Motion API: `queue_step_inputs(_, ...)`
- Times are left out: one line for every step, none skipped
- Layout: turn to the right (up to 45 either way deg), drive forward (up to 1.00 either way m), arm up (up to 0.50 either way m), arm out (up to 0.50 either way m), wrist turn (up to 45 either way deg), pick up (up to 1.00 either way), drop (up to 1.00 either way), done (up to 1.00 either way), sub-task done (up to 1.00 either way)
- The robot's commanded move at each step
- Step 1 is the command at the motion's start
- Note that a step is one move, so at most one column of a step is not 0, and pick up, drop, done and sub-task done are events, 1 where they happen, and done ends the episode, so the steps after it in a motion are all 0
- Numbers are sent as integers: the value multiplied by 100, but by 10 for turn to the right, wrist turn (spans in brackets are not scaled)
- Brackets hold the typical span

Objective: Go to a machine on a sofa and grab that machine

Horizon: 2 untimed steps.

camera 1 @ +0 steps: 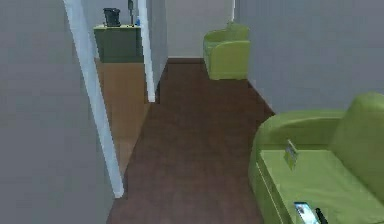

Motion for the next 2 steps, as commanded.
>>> queue_step_inputs(-30, 0, 0, 0, 0, 0, 0, 0, 0)
queue_step_inputs(0, 100, 0, 0, 0, 0, 0, 0, 0)
